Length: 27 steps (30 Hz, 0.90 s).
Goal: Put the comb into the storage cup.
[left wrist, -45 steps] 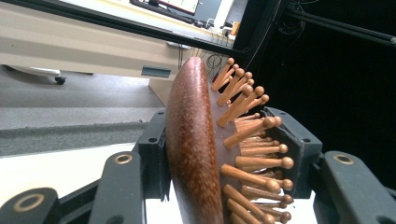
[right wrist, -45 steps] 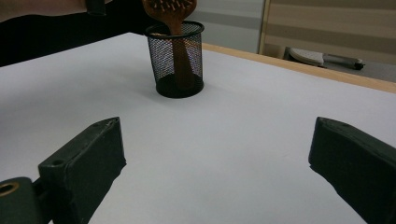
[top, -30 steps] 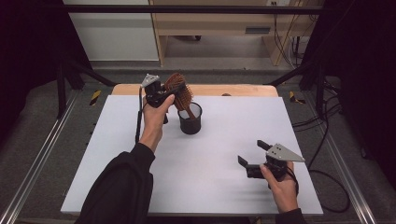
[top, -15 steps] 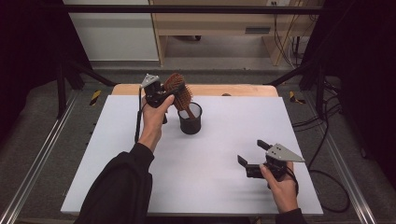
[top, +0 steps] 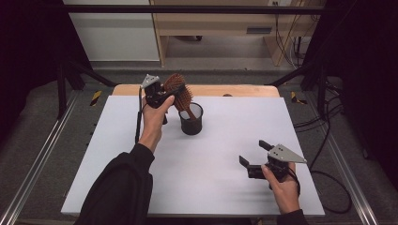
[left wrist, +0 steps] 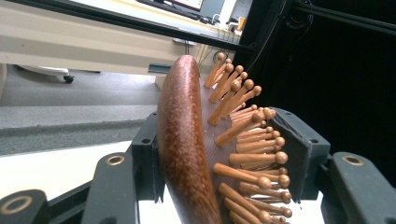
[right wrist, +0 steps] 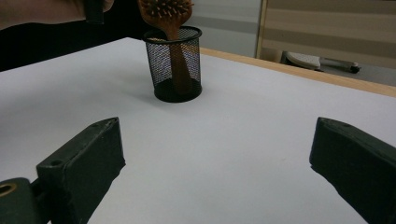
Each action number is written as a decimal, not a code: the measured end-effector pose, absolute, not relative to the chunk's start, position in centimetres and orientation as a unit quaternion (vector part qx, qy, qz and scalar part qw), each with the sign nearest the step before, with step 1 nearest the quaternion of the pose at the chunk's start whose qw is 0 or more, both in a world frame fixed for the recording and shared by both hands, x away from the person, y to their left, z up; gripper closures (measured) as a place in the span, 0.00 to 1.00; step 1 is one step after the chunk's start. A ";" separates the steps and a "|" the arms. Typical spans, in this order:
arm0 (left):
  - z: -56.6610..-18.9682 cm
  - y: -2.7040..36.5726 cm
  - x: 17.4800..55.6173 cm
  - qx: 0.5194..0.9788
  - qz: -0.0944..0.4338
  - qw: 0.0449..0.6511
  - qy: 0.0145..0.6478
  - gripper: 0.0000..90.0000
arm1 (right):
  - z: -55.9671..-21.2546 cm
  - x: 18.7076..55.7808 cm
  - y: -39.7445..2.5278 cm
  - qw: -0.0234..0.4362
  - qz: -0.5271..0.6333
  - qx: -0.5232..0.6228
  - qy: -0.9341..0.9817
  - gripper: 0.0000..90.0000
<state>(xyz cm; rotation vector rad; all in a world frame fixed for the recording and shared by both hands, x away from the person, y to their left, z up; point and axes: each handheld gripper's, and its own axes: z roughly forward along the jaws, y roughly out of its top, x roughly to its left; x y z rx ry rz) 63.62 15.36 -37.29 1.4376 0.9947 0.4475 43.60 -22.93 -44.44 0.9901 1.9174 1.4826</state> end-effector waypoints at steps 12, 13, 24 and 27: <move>-37.6 15.8 63.8 0.626 0.198 0.616 0.435 0.45 | -44.5 43.6 -22.9 0.258 0.545 0.366 0.709 0.04; -37.6 15.8 63.8 0.626 0.199 0.616 0.435 0.45 | -44.5 43.6 -22.9 0.259 0.545 0.366 0.709 0.03; -37.7 15.8 63.8 0.631 0.206 0.608 0.436 0.41 | -44.5 43.6 -22.9 0.255 0.547 0.367 0.708 0.03; -37.7 15.8 63.8 0.631 0.205 0.608 0.436 0.41 | -44.5 43.6 -22.9 0.255 0.546 0.367 0.709 0.03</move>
